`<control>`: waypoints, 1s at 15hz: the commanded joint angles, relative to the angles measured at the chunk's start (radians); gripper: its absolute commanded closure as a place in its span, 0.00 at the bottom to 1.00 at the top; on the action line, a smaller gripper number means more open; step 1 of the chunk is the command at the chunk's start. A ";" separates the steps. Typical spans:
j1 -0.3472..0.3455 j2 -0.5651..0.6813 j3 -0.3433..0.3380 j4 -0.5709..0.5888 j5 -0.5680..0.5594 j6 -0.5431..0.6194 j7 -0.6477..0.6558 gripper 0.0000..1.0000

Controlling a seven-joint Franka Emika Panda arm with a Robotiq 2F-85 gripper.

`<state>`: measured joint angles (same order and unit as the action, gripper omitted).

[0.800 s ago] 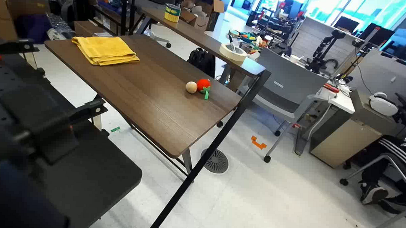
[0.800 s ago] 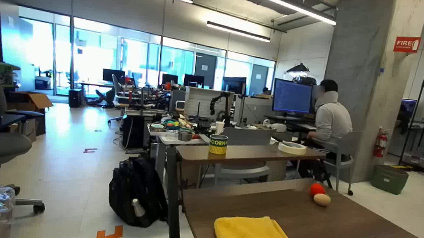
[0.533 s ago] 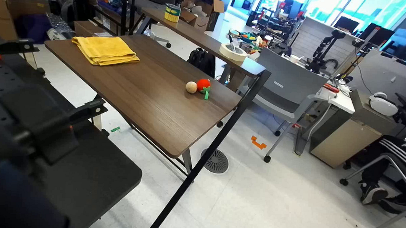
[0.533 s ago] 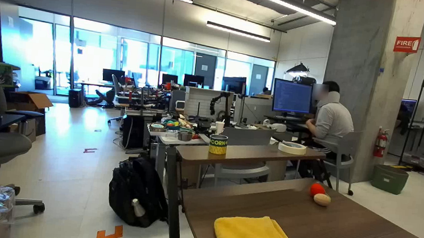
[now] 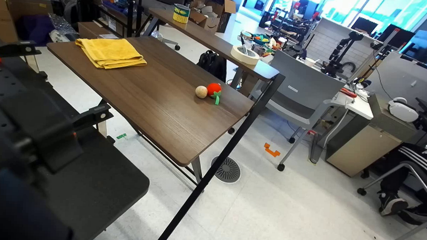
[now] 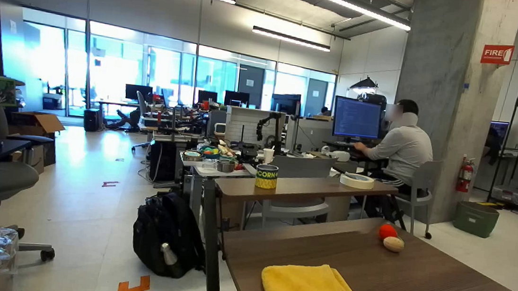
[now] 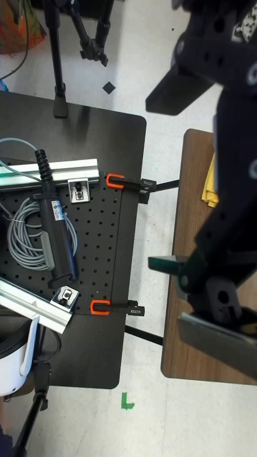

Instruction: Use the towel to wipe the table

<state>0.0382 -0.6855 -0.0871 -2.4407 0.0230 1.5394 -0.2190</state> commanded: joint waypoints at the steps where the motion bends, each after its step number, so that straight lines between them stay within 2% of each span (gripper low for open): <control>1: -0.005 0.001 0.004 0.002 0.002 -0.002 -0.002 0.00; 4: -0.005 0.001 0.004 0.002 0.002 -0.002 -0.002 0.00; 6: -0.021 0.038 0.002 -0.043 -0.001 0.098 0.027 0.00; 7: -0.038 0.040 0.013 -0.100 -0.020 0.223 0.059 0.00; 10: -0.075 0.038 0.039 -0.224 -0.064 0.470 0.161 0.00; 13: -0.125 0.114 0.090 -0.368 -0.130 0.714 0.320 0.00; 14: -0.135 0.178 0.107 -0.396 -0.147 0.750 0.369 0.00; 15: -0.104 0.105 0.068 -0.341 -0.112 0.655 0.286 0.00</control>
<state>-0.0612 -0.5794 -0.0236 -2.7853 -0.0935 2.1985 0.0722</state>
